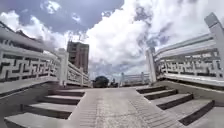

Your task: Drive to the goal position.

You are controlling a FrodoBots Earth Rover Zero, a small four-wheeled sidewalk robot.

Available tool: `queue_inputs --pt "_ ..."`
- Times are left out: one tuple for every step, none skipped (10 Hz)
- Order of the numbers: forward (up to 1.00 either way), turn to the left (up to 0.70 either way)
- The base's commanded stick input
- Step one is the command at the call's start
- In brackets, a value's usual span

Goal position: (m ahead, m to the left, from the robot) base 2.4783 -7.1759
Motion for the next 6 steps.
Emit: queue_inputs --pt "0.70 0.14" --pt "0.70 0.14" --pt "0.70 0.14" --pt "0.70 0.14" --pt "0.70 0.14" --pt "0.70 0.06"
